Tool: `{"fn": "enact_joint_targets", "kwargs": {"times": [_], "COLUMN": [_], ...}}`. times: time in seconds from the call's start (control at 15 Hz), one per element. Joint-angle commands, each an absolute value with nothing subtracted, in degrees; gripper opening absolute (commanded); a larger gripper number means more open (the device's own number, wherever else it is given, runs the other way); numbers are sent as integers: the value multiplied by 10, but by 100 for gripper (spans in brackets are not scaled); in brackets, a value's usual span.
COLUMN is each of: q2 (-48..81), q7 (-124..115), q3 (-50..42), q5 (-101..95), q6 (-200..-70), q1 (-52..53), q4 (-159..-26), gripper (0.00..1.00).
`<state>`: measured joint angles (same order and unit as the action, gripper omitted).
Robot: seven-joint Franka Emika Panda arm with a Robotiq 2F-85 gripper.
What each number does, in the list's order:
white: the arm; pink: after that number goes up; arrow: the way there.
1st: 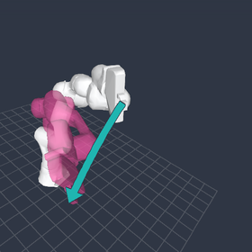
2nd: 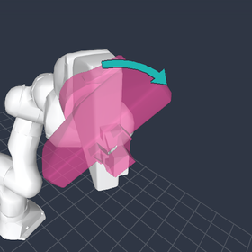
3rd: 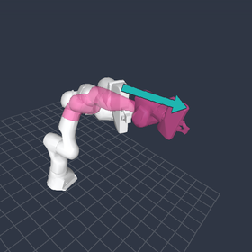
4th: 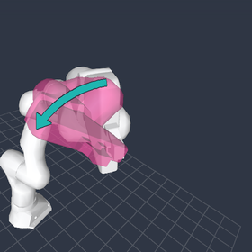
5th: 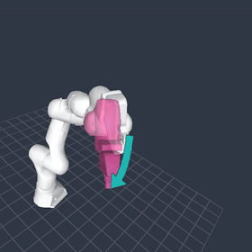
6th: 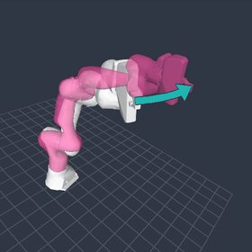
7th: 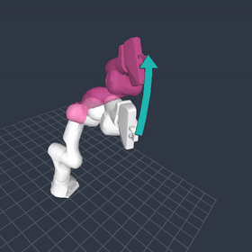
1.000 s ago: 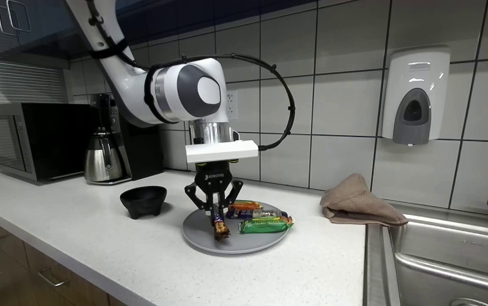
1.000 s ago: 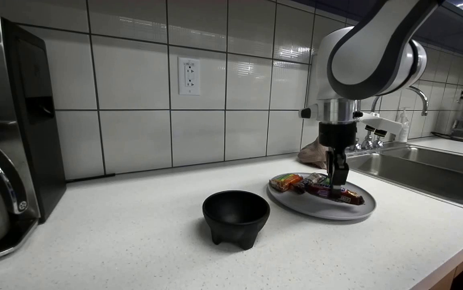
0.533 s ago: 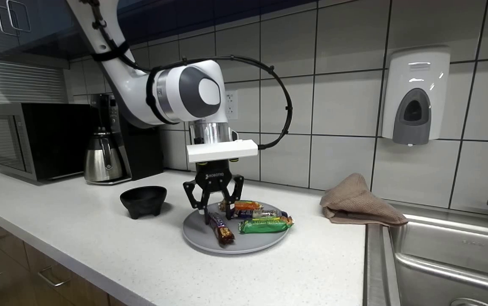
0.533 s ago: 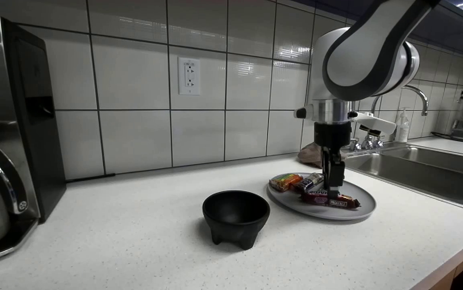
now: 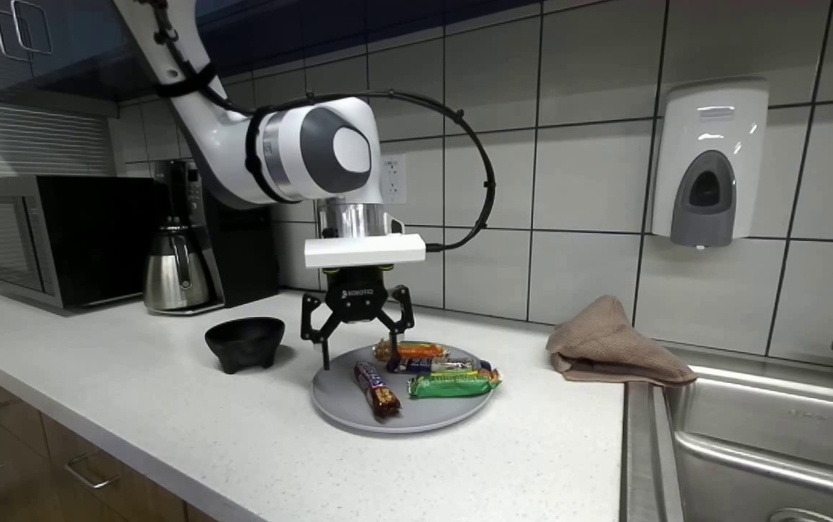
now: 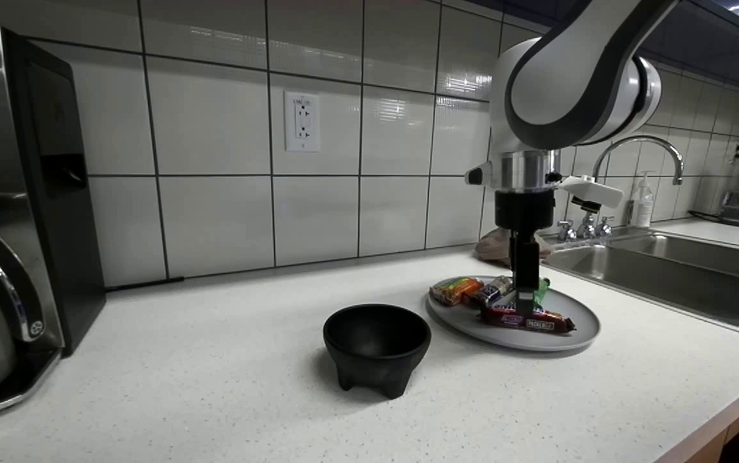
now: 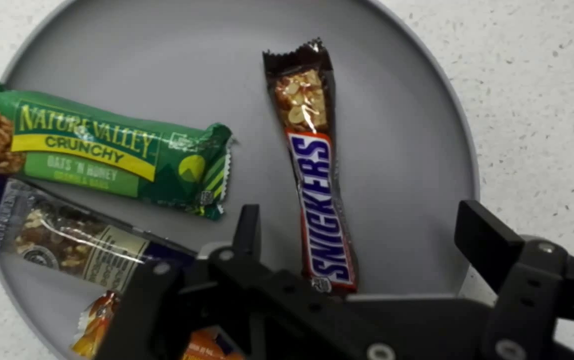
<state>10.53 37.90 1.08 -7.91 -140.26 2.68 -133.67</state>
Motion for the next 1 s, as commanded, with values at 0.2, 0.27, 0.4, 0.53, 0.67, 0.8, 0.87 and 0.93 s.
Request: {"fn": "enact_joint_targets", "kwargs": {"times": [0.2, 0.27, 0.4, 0.53, 0.67, 0.8, 0.87, 0.93], "q2": [62, 56, 41, 27, 11, -6, -15, -24], "q7": [238, 216, 173, 134, 101, 72, 58, 46], "q3": [30, 30, 30, 30, 30, 30, 31, 31], "q5": [-19, -15, -12, -14, -13, -9, -8, -6], "q6": [-1338, -1336, -1338, -1339, -1337, -1336, -1335, -1333], "q1": [24, 25, 29, 32, 34, 36, 37, 38], "q4": [-1331, -1333, -1338, -1344, -1349, -1356, -1360, -1364], "gripper": [100, 100, 100, 100, 100, 100, 100, 100]}}
